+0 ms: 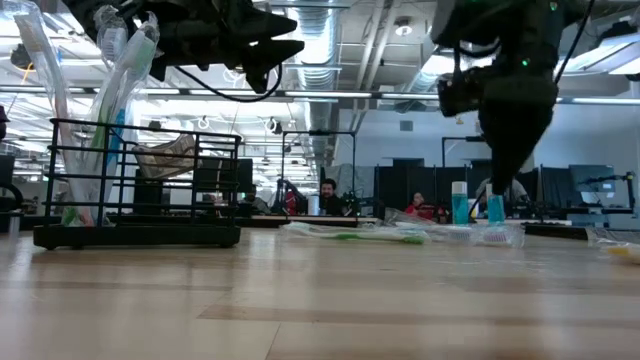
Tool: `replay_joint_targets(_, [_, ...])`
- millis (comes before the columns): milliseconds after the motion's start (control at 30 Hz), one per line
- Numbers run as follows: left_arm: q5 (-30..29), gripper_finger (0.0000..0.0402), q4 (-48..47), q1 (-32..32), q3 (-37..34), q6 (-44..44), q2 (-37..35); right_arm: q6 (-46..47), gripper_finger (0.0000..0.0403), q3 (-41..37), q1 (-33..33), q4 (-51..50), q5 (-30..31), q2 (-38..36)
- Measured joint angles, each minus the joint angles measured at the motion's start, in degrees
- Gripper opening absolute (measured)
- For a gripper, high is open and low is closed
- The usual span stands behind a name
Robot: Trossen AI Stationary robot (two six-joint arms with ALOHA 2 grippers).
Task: Pick & Place toothbrushing station
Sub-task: Put the left purple toothbrush into the top right section of the mesh organizer
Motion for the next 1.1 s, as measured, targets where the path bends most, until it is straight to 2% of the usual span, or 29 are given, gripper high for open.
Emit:
replay_joint_targets(267, [0.01, 0.0158, -0.1, 0.0, 0.0, 0.0, 0.0, 4.89, 0.0082, -3.99, -1.85, 1.4, 0.15, -0.02])
replay_joint_targets(833, [0.01, 0.0158, -0.14, 0.0, -0.04, -0.15, 0.0, 6.43, 0.0082, -7.66, -2.77, 7.1, -1.55, 0.12])
replay_joint_targets(1100, [0.01, 0.0158, -0.21, 0.0, -0.06, -0.17, 0.0, 4.39, 0.0082, -7.36, -2.78, 7.95, -3.13, 6.95])
